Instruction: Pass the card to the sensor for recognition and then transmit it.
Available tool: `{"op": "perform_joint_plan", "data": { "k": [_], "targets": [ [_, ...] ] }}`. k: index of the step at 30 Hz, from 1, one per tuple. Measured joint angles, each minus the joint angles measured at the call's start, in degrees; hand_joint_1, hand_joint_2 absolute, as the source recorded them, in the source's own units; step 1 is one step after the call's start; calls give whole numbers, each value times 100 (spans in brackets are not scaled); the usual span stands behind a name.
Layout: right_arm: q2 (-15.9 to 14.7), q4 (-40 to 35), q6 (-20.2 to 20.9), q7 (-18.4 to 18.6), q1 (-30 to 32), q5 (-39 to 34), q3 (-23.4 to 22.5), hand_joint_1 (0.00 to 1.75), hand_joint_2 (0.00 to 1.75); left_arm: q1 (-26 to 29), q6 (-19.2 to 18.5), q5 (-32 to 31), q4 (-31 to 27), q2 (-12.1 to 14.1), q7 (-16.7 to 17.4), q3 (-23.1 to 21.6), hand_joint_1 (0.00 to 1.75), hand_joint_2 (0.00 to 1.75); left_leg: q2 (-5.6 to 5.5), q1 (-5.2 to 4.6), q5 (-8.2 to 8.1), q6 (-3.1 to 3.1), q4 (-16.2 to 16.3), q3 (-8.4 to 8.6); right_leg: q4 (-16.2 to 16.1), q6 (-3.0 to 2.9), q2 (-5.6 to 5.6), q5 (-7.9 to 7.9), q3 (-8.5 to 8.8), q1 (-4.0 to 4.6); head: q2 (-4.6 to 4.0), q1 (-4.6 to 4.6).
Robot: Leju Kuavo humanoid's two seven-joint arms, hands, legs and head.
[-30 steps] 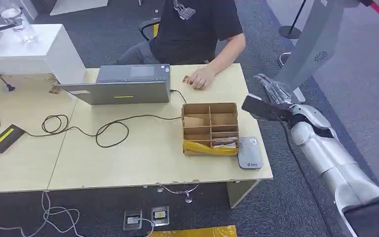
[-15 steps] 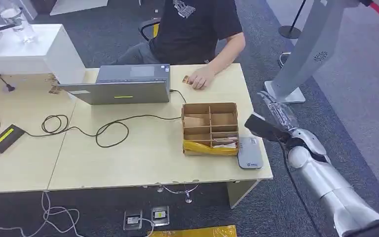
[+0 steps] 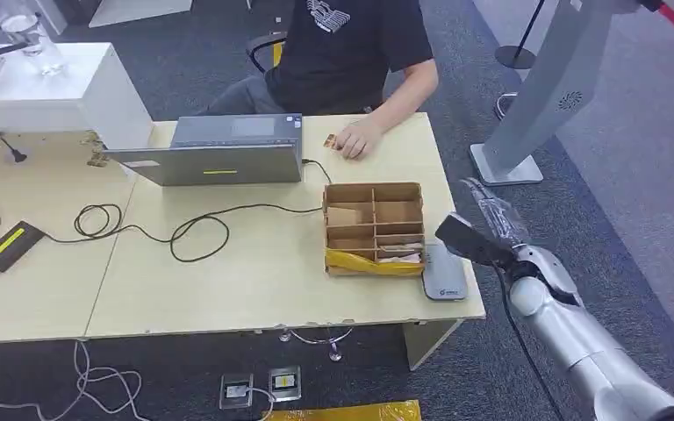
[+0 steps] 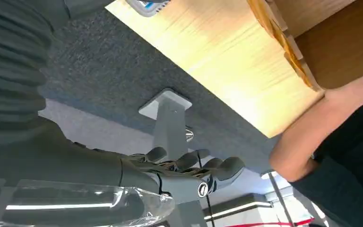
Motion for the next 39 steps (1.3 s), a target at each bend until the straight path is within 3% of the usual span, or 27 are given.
{"op": "perform_joint_plan", "data": {
  "k": [20,39],
  "targets": [
    [-219,-581,280,229,168,-603,212,0,175,-2,26,35,0,0,2,-2,0,0,0,0,0,0,0,-1,0,0,0,0,0,0,0,0],
    [-225,-1379,450,649,615,-317,485,0,175,-17,-87,-103,0,0,35,0,0,0,0,0,0,0,-1,-1,0,0,0,0,0,0,0,0]
  ]
}}
